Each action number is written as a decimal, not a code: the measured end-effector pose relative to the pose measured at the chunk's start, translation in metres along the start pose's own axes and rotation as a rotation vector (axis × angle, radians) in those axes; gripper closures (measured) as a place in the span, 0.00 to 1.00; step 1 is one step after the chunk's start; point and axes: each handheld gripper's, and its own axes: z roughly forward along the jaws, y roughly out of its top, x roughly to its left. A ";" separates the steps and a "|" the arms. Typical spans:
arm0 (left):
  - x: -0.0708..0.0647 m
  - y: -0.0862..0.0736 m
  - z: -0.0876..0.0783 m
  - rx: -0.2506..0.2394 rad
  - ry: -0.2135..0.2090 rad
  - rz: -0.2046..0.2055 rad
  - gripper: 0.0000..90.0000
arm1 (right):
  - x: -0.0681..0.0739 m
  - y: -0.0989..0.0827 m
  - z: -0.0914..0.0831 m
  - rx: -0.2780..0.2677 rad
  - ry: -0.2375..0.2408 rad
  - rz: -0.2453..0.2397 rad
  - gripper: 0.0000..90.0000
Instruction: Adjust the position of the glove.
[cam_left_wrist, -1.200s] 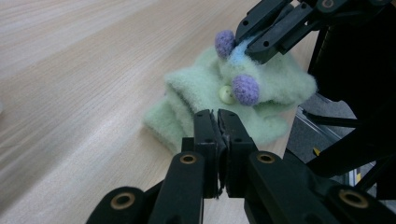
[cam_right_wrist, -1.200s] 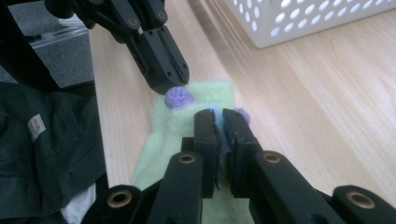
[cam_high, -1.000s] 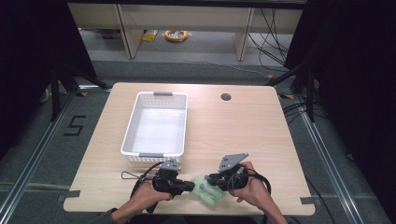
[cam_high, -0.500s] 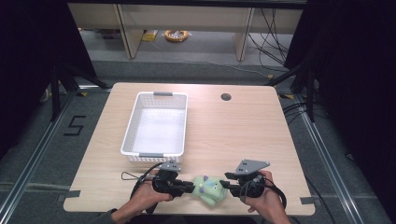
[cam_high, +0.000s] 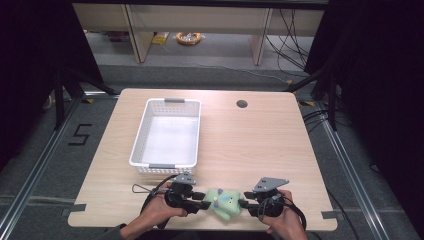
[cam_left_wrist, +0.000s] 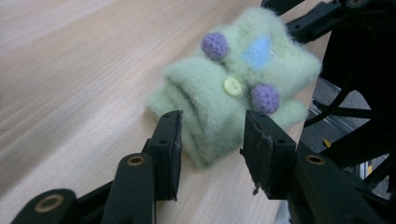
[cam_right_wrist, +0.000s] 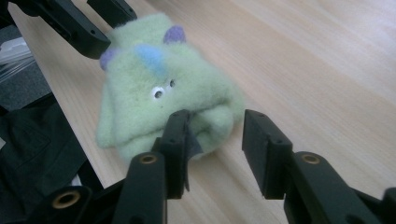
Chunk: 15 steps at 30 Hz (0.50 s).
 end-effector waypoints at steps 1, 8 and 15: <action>0.000 -0.001 0.002 0.006 -0.002 0.007 0.70 | 0.000 -0.001 0.001 0.022 0.027 -0.010 0.82; 0.000 -0.001 0.001 0.006 0.014 0.009 0.88 | -0.002 0.001 0.000 0.011 0.029 -0.027 0.97; -0.007 -0.002 -0.006 -0.022 -0.013 0.000 0.92 | 0.000 0.007 -0.011 -0.052 0.043 -0.028 1.00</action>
